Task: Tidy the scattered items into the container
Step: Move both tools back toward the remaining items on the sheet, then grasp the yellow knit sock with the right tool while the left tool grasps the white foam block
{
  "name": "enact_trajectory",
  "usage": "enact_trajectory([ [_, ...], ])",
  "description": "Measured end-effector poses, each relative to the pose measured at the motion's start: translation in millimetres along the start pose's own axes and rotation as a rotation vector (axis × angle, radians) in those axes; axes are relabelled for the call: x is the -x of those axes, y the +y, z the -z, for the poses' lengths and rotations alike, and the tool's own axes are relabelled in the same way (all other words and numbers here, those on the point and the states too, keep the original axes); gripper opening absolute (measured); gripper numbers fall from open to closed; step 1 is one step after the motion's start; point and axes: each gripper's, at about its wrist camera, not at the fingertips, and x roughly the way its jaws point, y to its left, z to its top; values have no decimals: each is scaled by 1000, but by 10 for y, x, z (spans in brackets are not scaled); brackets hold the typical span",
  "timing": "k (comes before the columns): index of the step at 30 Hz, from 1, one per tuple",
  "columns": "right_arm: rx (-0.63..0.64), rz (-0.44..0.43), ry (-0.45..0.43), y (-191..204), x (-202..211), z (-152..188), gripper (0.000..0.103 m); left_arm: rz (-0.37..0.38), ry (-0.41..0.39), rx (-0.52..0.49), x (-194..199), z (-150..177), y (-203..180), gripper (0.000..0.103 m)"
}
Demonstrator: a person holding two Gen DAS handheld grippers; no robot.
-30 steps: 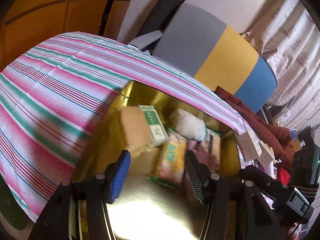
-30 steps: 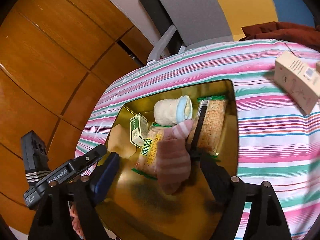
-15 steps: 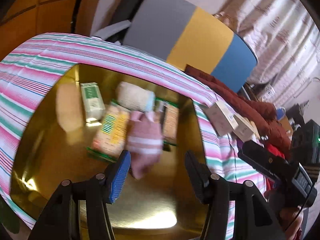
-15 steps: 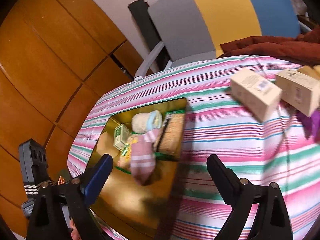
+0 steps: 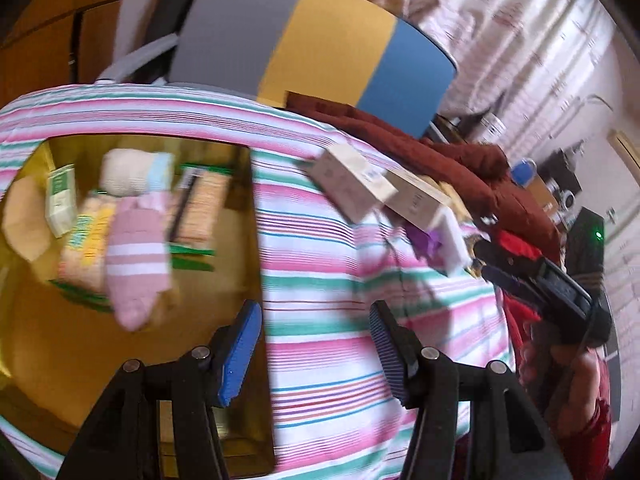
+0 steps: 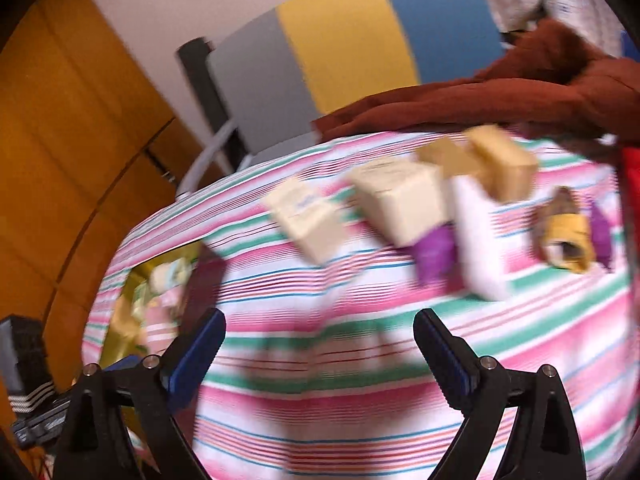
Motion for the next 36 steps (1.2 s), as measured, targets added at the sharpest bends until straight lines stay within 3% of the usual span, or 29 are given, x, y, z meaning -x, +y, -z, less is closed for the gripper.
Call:
enact_trajectory([
  [12, -165, 211, 35, -1290, -13, -202, 96, 52, 100, -151, -344, 180, -616, 57],
  [20, -265, 197, 27, -1744, -267, -401, 96, 64, 149, -196, -577, 191, -863, 57],
  [22, -317, 206, -8, -1810, -273, -433, 95, 63, 163, -201, -647, 190, -918, 57],
  [23, -329, 202, -15, -1840, -280, -443, 94, 68, 171, -202, -682, 193, -944, 57],
  [26, -318, 207, 9, -1891, -317, -448, 58, 78, 195, -209, -802, 186, -1046, 57],
  [27, -304, 219, 16, -1895, -304, -449, 52, 83, 200, -213, -846, 178, -1091, 57],
  [30, -323, 186, 21, -1880, -248, -450, 42, 108, 213, -209, -986, 116, -1238, 57],
  [36, -285, 100, 13, -1744, -88, -413, 36, 140, 230, -213, -1312, -38, -1522, 57],
])
